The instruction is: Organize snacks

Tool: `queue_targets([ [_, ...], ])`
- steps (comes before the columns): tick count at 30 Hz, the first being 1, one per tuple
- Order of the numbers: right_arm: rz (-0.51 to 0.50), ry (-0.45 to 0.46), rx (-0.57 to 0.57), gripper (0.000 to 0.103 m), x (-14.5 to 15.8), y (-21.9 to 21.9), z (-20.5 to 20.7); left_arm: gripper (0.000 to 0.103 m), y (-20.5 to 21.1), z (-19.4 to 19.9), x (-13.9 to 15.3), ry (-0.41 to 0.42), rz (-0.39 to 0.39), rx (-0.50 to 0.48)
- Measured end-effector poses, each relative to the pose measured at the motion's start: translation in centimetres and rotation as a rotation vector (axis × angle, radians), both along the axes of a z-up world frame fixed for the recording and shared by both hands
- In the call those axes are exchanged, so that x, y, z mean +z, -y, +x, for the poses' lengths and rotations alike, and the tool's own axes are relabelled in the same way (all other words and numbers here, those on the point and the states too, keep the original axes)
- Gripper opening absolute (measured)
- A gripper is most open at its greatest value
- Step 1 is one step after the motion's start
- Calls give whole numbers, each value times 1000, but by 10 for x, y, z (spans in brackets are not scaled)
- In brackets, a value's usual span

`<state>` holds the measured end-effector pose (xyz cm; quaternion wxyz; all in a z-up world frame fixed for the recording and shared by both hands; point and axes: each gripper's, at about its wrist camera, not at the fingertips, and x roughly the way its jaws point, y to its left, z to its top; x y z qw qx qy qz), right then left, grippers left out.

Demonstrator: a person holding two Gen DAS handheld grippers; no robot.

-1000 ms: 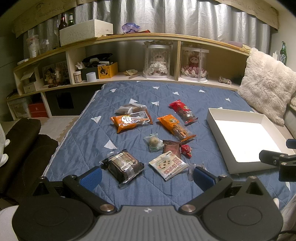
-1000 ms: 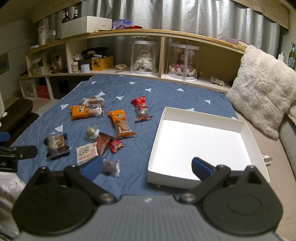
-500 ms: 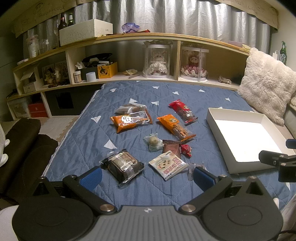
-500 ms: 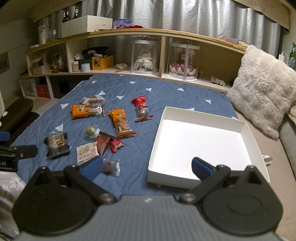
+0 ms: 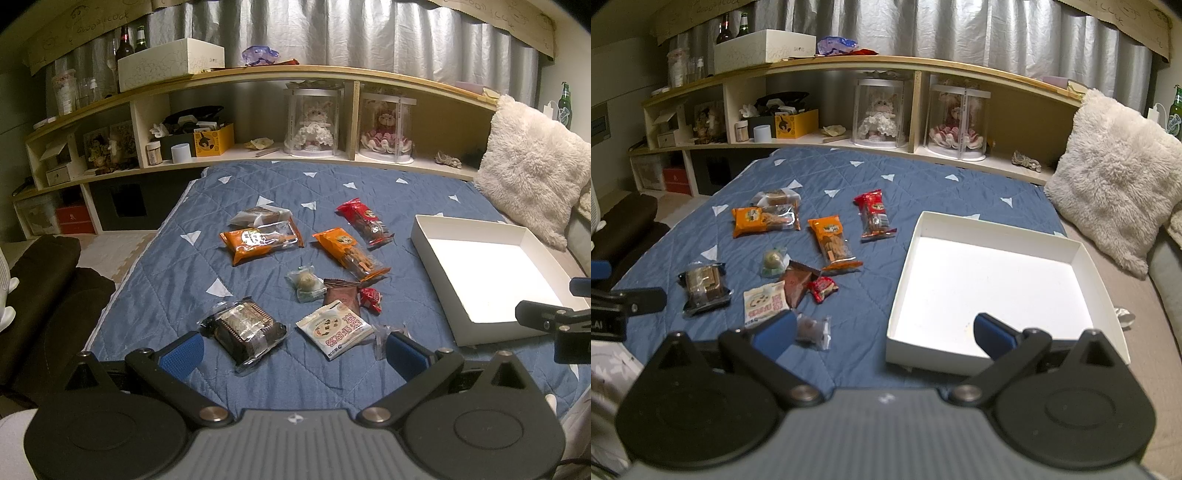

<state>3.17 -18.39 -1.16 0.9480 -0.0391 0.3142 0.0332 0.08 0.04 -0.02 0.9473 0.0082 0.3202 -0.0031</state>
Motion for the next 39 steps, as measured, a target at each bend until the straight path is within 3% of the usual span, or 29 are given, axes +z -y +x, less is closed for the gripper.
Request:
queue_targets([
  [28, -2, -3, 1, 103, 3, 0, 0, 103, 0, 0, 0, 0, -3, 3],
  [39, 25, -4, 3, 103, 0, -2, 8, 103, 6, 22, 0, -6, -6, 46],
])
